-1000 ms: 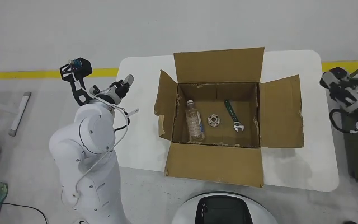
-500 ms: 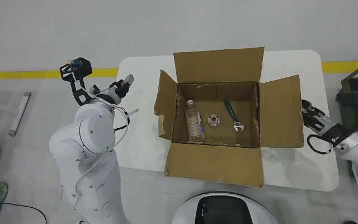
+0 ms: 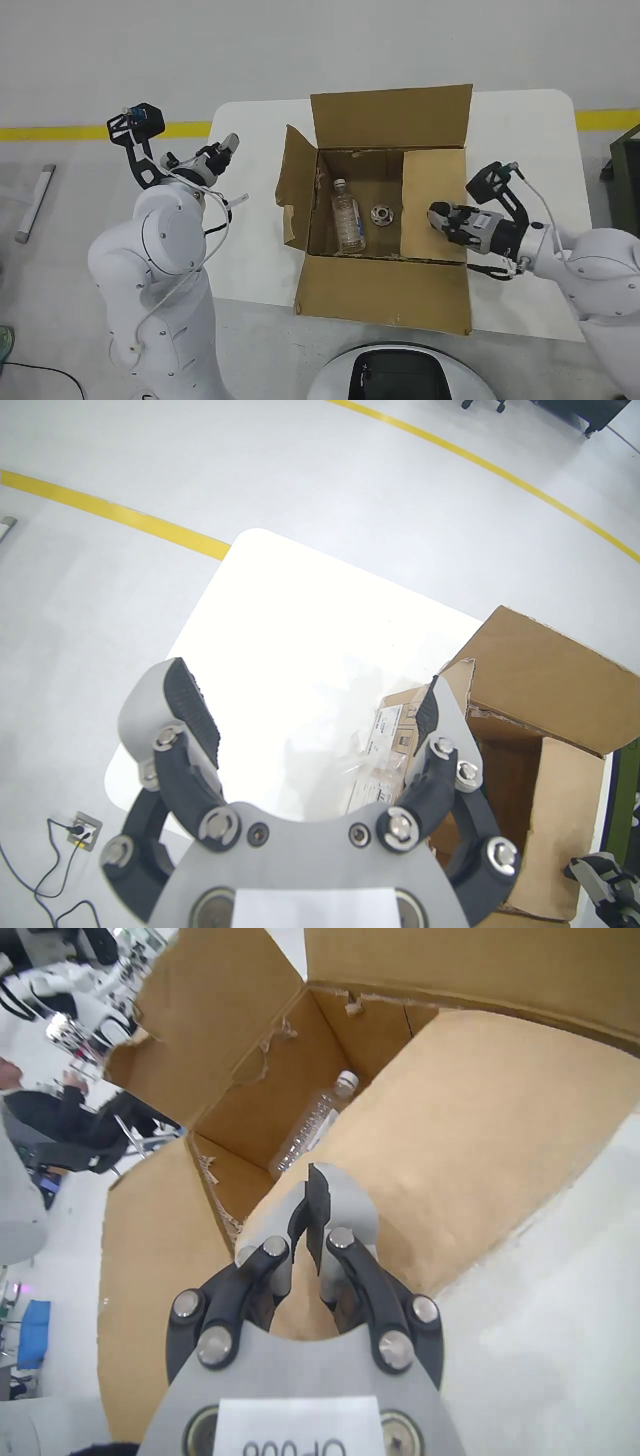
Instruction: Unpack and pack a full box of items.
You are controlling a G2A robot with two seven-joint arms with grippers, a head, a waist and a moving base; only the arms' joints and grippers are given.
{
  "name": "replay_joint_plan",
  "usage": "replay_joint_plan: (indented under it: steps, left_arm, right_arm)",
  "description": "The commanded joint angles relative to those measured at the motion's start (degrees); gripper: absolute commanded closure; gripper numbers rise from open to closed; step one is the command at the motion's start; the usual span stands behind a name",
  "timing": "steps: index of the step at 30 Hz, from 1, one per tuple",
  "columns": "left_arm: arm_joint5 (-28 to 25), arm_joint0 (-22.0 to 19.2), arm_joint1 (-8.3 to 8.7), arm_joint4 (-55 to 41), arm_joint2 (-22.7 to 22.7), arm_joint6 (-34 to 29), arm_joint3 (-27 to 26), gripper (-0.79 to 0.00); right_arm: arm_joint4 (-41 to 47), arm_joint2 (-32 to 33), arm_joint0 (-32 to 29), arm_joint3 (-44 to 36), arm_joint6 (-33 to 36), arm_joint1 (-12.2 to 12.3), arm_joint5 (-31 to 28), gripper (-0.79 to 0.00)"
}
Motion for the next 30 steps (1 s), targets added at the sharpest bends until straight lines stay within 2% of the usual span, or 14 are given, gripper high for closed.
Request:
replay_joint_plan:
  steps: [1, 4, 6, 7, 9, 11, 14, 18, 24, 27, 30]
  left_arm:
    - [-0.60, 1.12, 0.06, -0.48, -0.22, 1.55, -0.05, -0.785]
    - [-0.51, 1.98, 0.12, -0.07, -0.33, 2.56, -0.12, -0.770]
    - [-0.08, 2.37, 0.11, 0.20, -0.05, 3.28, 0.11, -0.388]
    - [0.07, 2.55, 0.10, 0.32, 0.16, 3.72, 0.36, -0.339]
    - [0.24, 3.15, 0.08, 0.97, 0.92, 4.93, 1.44, -0.142]
    - [0.34, 3.97, 0.02, 1.65, 1.96, 6.61, 2.94, 0.000]
    - [0.11, 5.05, -0.10, 1.74, 3.64, 8.58, 5.11, 0.000]
    - [-1.87, 6.21, -0.22, 0.79, 5.78, 11.44, 7.92, 0.000]
    - [-5.67, 6.81, -0.61, -6.18, 8.83, 10.90, 9.96, 0.000]
    - [-6.62, 6.53, -0.91, -10.78, 10.65, 9.63, 9.77, 0.000]
    - [-8.27, 6.14, -1.05, -11.18, 13.23, 9.75, 10.34, 0.000]
  right_arm:
    - [-0.84, -1.10, 0.54, -0.20, -0.09, -0.02, 0.44, 0.000]
    - [0.06, -0.74, 0.91, 0.14, -1.63, 0.00, 1.07, 0.000]
    - [1.03, 1.76, 1.13, 0.26, -4.43, 0.08, 1.67, 0.000]
    - [2.11, 3.14, 1.04, 0.56, -5.72, 0.12, 1.96, 0.000]
    - [4.15, 6.89, 1.25, 2.13, -9.02, 0.21, 3.37, 0.000]
    - [7.37, 10.26, 1.78, 4.75, -11.88, 0.24, 5.38, 0.000]
    - [11.39, 13.31, 2.90, 10.60, -14.94, 0.23, 8.11, 0.000]
    - [16.41, 13.35, 6.56, 19.51, -17.04, 0.06, 10.55, 0.000]
    - [20.26, 9.17, 13.85, 29.88, -16.71, -0.31, 10.47, 0.000]
    - [19.48, 5.92, 17.35, 32.50, -15.21, -0.49, 9.60, 0.000]
    - [20.03, 3.34, 21.07, 35.09, -13.90, -0.71, 8.16, 0.000]
